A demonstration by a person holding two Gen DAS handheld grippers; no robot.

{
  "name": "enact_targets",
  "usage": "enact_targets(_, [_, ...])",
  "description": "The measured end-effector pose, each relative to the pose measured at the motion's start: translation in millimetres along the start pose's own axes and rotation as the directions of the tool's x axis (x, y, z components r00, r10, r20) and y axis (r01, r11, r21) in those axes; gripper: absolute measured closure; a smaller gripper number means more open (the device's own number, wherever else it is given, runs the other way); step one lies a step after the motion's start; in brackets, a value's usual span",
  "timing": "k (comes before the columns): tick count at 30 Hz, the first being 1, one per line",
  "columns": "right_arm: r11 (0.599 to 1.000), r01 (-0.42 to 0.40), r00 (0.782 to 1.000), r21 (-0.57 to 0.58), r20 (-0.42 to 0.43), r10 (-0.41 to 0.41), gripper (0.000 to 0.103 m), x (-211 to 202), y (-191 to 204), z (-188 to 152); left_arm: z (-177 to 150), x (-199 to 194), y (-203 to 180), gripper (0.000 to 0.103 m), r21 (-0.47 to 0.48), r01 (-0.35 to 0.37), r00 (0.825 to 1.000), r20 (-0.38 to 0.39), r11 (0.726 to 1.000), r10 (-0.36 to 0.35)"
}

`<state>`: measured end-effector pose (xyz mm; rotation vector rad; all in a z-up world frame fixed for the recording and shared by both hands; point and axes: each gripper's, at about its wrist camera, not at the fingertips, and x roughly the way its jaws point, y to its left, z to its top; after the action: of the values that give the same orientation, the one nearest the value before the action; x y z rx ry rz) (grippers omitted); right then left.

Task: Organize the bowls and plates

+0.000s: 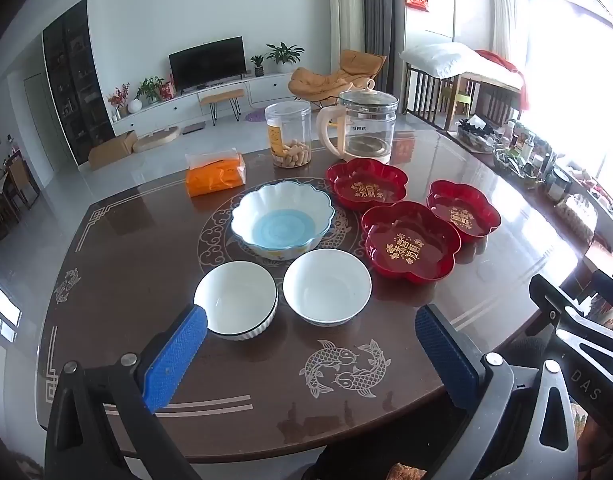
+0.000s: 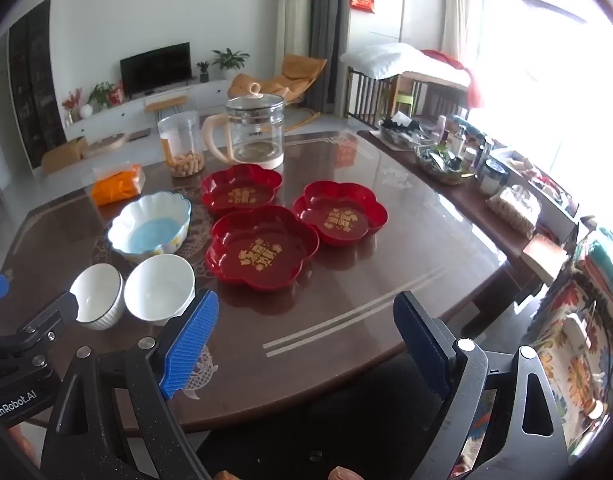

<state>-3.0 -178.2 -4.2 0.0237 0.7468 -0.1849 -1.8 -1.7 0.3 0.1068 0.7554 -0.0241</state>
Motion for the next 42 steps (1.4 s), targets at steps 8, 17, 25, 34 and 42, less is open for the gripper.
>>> enact_targets(8, [1.0, -0.003, 1.0, -0.004, 0.0, 0.003, 0.011, 0, 3, 1, 0, 0, 5, 0.0, -0.041, 0.025, 0.999, -0.025, 0.999, -0.026])
enact_targets(17, [1.0, 0.007, 1.0, -0.021, -0.009, -0.007, 0.011, 4, 7, -1, 0, 1, 8, 0.0, -0.039, 0.025, 0.999, -0.029, 0.999, -0.026])
enact_targets(25, [1.0, 0.007, 1.0, -0.024, -0.015, -0.008, 0.011, 5, 8, -3, -2, 8, 5, 0.0, -0.03, 0.017, 0.999, -0.043, 0.999, -0.019])
enact_targets(34, [1.0, 0.007, 1.0, -0.023, -0.017, -0.008, 0.011, 6, 8, -4, -5, 11, 5, 0.0, -0.029, 0.019, 0.999, -0.049, 0.999, -0.021])
enact_targets(42, [1.0, 0.006, 1.0, -0.024, -0.018, -0.006, 0.011, 7, 7, -4, -6, 11, 4, 0.0, -0.025, 0.019, 0.998, -0.053, 1.0, -0.02])
